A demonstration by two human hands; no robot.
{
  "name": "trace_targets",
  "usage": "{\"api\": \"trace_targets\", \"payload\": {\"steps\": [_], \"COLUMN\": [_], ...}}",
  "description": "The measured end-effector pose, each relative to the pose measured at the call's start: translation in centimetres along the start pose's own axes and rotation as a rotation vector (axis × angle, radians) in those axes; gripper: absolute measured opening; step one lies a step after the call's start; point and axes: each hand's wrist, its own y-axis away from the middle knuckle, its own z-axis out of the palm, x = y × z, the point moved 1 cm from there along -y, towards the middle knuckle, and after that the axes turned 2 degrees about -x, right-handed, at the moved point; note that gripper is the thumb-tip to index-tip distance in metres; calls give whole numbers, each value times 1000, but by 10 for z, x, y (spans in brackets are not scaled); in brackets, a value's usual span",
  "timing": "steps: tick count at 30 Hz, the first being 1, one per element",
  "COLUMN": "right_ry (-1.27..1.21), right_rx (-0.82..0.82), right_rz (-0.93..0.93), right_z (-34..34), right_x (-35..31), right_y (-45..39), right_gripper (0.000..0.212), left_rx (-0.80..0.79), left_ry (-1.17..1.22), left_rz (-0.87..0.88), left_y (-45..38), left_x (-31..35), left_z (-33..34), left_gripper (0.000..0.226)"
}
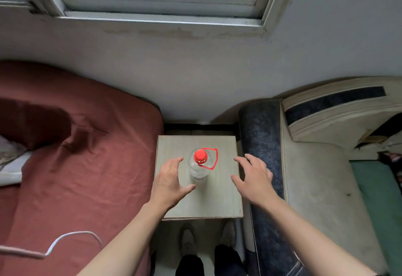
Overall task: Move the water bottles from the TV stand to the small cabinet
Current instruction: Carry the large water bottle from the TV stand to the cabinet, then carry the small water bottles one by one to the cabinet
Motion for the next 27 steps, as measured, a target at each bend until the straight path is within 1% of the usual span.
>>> {"api": "trace_targets", "payload": {"steps": [3,5,10,14,16,19,22,27], "right_ry": [14,23,82,87,67,58,47,14], "right_rx": [33,46,116,209,243,260,260,232], "right_rz": [-18,-28,-84,-130,-155,-182,-195,-256], "right_z": [-19,-32,-78,-111,-120,-125,-128,-137], "right_x": [-18,-29,-51,-66,-73,-81,-87,-87], "right_y": [18,32,57,78,89,100,106,119], "right_gripper": [53,55,59,60,59,60,61,61], "left_rx": [-4,3,96,146,165,193,233,356], "left_ry": [-192,-252,-280,-274,-285,-299,-316,-345], "left_rz": [75,89,153,139,144,158,174,147], "left_y": [9,16,24,35,41,52,66,100], "left_x": [15,26,51,73,83,94,104,119], "left_z": [-32,-54,-103,-137,-150,-161,-171,-190], "left_gripper": [91,93,85,95,92,75,76,72]}}
